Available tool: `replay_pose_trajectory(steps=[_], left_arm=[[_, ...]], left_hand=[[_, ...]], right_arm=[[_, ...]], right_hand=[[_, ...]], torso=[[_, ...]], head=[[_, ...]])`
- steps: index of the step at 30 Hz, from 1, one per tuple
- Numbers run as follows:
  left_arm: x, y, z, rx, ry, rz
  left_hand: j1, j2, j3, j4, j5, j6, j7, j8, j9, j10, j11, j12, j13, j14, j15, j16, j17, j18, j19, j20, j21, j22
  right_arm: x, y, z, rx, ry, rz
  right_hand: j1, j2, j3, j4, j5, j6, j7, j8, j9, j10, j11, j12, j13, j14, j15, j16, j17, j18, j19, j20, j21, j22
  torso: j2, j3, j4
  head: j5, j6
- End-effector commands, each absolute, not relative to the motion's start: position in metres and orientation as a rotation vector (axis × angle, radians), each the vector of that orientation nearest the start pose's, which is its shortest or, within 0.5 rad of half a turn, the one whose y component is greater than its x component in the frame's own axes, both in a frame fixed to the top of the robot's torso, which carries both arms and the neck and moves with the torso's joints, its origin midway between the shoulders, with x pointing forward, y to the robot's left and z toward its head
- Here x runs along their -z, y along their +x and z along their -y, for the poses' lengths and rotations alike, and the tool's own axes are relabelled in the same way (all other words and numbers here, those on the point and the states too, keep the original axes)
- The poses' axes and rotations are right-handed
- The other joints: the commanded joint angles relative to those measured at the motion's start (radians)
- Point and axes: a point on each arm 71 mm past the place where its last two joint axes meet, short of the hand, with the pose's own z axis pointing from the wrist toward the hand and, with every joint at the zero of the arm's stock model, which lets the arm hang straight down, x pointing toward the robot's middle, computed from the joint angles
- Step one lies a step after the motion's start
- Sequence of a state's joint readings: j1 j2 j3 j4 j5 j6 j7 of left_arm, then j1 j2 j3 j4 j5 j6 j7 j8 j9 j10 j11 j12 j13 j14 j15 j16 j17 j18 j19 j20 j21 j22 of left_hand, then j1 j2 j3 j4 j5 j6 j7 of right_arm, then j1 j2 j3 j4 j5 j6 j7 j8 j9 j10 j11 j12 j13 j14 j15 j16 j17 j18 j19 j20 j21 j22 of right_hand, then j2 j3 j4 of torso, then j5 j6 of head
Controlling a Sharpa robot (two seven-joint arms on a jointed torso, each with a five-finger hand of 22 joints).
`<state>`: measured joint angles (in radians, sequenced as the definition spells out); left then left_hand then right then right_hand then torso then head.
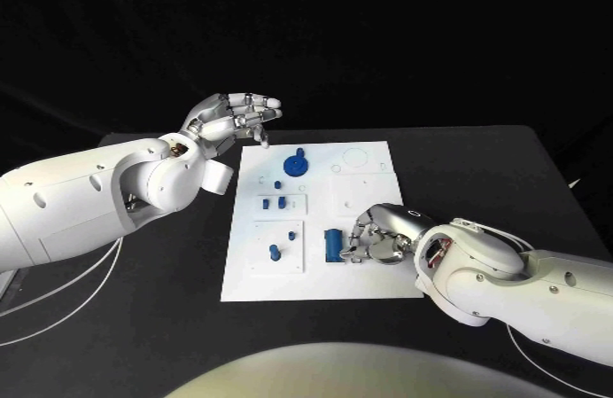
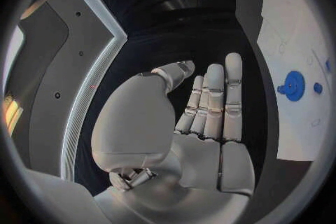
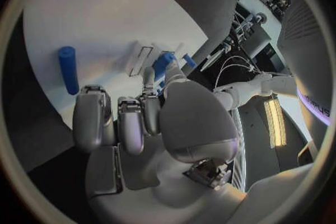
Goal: Assemble the parts on the task board
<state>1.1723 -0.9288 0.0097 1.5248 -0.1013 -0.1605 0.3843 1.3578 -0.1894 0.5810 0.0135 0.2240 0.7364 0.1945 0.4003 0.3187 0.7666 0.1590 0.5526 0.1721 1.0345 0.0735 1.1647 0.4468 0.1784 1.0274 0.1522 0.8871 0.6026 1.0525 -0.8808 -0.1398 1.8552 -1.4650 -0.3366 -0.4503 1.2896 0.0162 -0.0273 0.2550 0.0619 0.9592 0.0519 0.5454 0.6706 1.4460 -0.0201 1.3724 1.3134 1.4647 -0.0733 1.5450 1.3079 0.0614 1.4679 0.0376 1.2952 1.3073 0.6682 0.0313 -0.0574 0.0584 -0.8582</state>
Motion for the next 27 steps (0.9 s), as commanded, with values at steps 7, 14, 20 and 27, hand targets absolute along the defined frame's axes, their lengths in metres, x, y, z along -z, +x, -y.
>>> replay_pose_trajectory(steps=[7, 14, 20, 27], left_arm=[[0.17, 0.485, -0.242, 1.622, -0.992, -1.463], [0.17, 0.486, -0.242, 1.622, -0.992, -1.462], [0.17, 0.486, -0.242, 1.622, -0.992, -1.462], [0.17, 0.486, -0.242, 1.622, -0.992, -1.462]], left_hand=[[0.0, 0.008, 0.004, -0.003, 0.005, -0.008, 0.035, 0.007, 0.001, -0.007, 0.002, 0.004, 0.0, -0.008, 0.0, 0.007, -0.002, 0.007, -0.002, 0.005, 0.005, 0.001], [0.0, 0.008, 0.004, -0.003, 0.005, -0.008, 0.035, 0.007, 0.001, -0.007, 0.002, 0.004, 0.0, -0.008, 0.0, 0.007, -0.002, 0.007, -0.002, 0.005, 0.005, 0.001], [0.0, 0.008, 0.004, -0.003, 0.005, -0.008, 0.035, 0.007, 0.001, -0.007, 0.002, 0.004, 0.0, -0.008, 0.0, 0.007, -0.002, 0.007, -0.002, 0.005, 0.005, 0.001], [0.001, 0.007, 0.005, -0.005, 0.005, -0.008, 0.035, 0.009, 0.002, -0.008, 0.002, 0.005, -0.001, -0.008, 0.0, 0.007, -0.002, 0.007, -0.002, 0.005, 0.006, 0.001]], right_arm=[[0.256, 0.37, 0.147, -0.627, -0.075, -1.979], [0.254, 0.369, 0.148, -0.638, -0.068, -1.969], [0.246, 0.371, 0.158, -0.652, -0.026, -1.908], [0.229, 0.378, 0.188, -0.621, 0.032, -1.834]], right_hand=[[0.016, -0.008, -0.001, 0.006, -0.001, 0.0, -0.002, -0.007, -0.004, 0.003, -0.001, -0.009, 0.081, 0.093, -0.008, 0.004, 0.199, -0.007, 0.015, -0.009, 0.0, 0.166], [0.01, -0.016, -0.007, 0.015, -0.002, 0.002, 0.0, -0.007, -0.006, 0.003, 0.001, -0.01, 0.081, 0.093, -0.007, 0.004, 0.198, -0.007, 0.014, -0.008, -0.002, 0.165], [0.009, -0.018, -0.009, 0.02, 0.001, 0.0, 0.001, -0.01, -0.008, -0.001, 0.002, -0.017, 0.075, 0.092, -0.006, 0.002, 0.193, -0.005, 0.012, -0.008, -0.011, 0.163], [0.046, -0.028, 0.002, 0.023, 0.022, -0.032, 0.017, -0.045, -0.029, -0.018, 0.014, -0.041, 0.059, 0.091, 0.003, -0.001, 0.187, -0.003, 0.006, -0.001, -0.028, 0.159]], torso=[[0.001, 0.0006, -0.0005], [0.001, 0.0004, 0.0001], [-0.001, -0.0012, -0.0025], [-0.002, -0.0021, -0.005]], head=[[0.003, -0.001], [0.002, -0.002], [0.001, 0.001], [-0.016, 0.009]])
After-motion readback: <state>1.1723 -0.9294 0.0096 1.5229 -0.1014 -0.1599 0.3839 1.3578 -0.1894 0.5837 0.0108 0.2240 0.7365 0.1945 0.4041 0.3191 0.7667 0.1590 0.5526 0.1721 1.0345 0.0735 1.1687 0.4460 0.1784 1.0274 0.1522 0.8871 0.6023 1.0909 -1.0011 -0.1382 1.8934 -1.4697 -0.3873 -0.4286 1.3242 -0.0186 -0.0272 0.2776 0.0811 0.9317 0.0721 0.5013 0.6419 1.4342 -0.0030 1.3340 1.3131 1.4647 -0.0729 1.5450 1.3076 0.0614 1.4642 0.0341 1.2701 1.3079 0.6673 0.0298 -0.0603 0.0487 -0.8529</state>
